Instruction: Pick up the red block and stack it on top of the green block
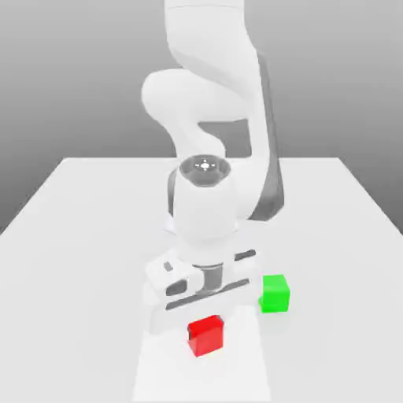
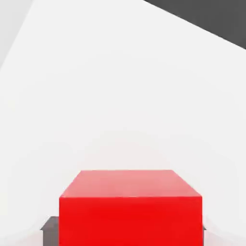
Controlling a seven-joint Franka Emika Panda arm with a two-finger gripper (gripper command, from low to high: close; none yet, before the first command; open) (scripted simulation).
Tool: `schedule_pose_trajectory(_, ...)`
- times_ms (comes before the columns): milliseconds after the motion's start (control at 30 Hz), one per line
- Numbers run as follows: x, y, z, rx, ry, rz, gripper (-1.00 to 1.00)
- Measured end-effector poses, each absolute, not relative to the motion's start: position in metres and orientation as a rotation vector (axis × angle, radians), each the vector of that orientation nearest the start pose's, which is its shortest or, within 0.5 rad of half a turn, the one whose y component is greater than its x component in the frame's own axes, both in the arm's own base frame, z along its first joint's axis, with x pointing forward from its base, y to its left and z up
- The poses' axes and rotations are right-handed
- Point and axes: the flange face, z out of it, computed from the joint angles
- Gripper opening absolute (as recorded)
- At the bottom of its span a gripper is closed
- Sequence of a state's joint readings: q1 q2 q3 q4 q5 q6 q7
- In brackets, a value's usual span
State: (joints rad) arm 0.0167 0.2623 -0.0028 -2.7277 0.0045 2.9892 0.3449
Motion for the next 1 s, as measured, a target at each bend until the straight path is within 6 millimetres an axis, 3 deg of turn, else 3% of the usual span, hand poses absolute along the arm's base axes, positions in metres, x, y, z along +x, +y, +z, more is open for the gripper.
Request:
schedule_pose_trajectory(233,0.390,0.005,0.200,-3.097,0.526,0.000,-1.00)
schedule_pose_trajectory(433,0.357,0.062,0.226,-3.120,0.433,0.004,-1.00)
schedule_pose_trajectory(700,0.292,0.127,0.245,-3.129,0.315,0.001,-1.00)
schedule_pose_trajectory(800,0.282,0.135,0.235,-3.130,0.295,-0.001,-1.00)
schedule_pose_trajectory(1000,0.280,0.137,0.192,-3.132,0.292,-0.003,-1.00)
